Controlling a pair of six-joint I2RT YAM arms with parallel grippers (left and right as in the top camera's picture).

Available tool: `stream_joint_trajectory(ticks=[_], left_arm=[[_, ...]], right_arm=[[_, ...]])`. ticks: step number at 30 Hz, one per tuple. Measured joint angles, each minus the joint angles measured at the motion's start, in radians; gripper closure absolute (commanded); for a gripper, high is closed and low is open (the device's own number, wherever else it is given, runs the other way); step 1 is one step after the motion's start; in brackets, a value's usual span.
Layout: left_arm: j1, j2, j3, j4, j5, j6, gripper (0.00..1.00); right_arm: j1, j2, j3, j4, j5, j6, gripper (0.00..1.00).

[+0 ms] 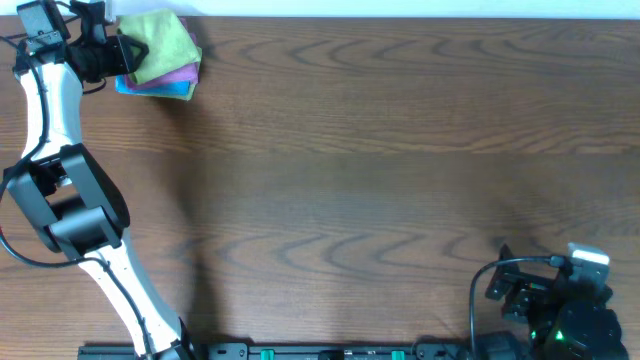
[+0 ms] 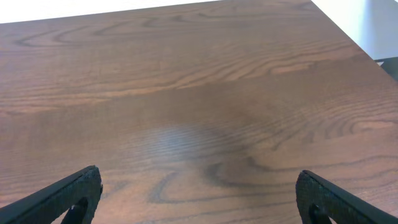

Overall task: Fold the cloth
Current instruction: 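Lift the green cloth with the left gripper and carry it onto the pink-blue stack, then lower the green cloth onto the stack and open the left gripper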

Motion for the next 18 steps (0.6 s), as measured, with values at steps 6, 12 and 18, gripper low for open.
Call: stream_joint_trajectory(ticks=[6,12,18], left_arm=[[-0.001,0.003,0.000,0.001,-0.101,-0.023,0.11],[-0.001,0.003,0.000,0.001,-0.208,-0.042,0.04],[-0.001,0.003,0.001,0.002,-0.345,-0.076,0.02]], right_arm=[[0.000,0.000,0.000,0.000,0.000,0.000,0.01],[0.000,0.000,0.000,0.000,0.000,0.000,0.01],[0.000,0.000,0.000,0.000,0.000,0.000,0.01]])
